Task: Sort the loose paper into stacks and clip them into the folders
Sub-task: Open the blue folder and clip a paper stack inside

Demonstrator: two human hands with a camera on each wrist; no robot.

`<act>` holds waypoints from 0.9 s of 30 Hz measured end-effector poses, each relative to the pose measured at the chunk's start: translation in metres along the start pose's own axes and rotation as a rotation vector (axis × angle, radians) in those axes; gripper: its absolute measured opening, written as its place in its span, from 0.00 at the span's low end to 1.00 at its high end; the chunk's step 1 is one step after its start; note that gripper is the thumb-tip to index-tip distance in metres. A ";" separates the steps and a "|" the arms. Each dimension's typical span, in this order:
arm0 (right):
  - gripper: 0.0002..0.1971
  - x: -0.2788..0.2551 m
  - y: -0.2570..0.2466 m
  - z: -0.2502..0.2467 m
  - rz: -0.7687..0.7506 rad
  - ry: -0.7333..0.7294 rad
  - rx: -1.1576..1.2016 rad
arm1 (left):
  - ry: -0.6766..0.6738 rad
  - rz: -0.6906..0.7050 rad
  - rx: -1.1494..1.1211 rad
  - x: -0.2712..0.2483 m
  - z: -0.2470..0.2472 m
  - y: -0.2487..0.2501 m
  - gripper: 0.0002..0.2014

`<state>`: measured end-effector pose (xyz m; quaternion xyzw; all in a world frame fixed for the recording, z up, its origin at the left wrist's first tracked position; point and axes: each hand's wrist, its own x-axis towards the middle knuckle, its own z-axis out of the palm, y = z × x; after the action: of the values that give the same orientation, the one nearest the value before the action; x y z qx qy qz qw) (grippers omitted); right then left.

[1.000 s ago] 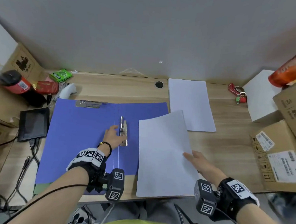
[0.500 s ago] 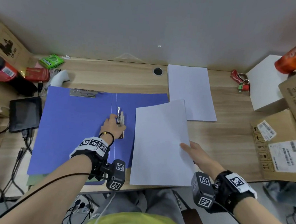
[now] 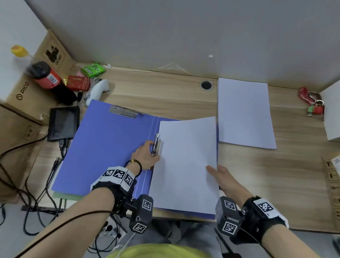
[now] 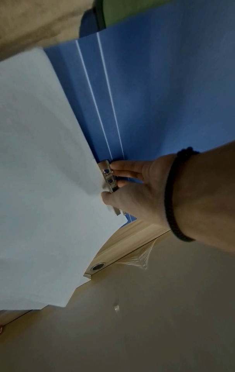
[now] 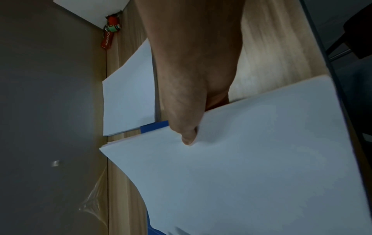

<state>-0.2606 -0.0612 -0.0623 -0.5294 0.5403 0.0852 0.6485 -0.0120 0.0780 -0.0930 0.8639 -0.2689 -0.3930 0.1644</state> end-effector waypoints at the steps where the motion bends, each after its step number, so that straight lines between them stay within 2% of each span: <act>1: 0.20 -0.002 -0.001 0.004 -0.006 0.002 0.010 | -0.010 0.006 -0.004 0.000 -0.001 0.000 0.30; 3: 0.17 -0.004 -0.002 0.008 0.003 0.011 0.026 | -0.025 0.014 -0.007 0.001 -0.002 0.002 0.32; 7: 0.21 -0.009 -0.004 0.013 0.000 0.031 0.051 | -0.033 0.029 0.031 0.003 -0.002 0.005 0.33; 15: 0.20 0.004 -0.004 0.016 -0.014 0.060 -0.008 | -0.028 0.027 0.083 0.009 -0.006 0.003 0.34; 24: 0.21 0.007 -0.022 0.025 -0.055 0.076 0.003 | -0.032 0.021 -0.021 0.016 -0.016 -0.001 0.36; 27: 0.20 0.011 -0.018 0.028 -0.080 0.080 0.009 | -0.037 0.044 -0.075 0.018 -0.018 0.002 0.32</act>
<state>-0.2265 -0.0522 -0.0642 -0.5505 0.5447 0.0353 0.6316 0.0110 0.0666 -0.0909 0.8435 -0.2760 -0.4148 0.2005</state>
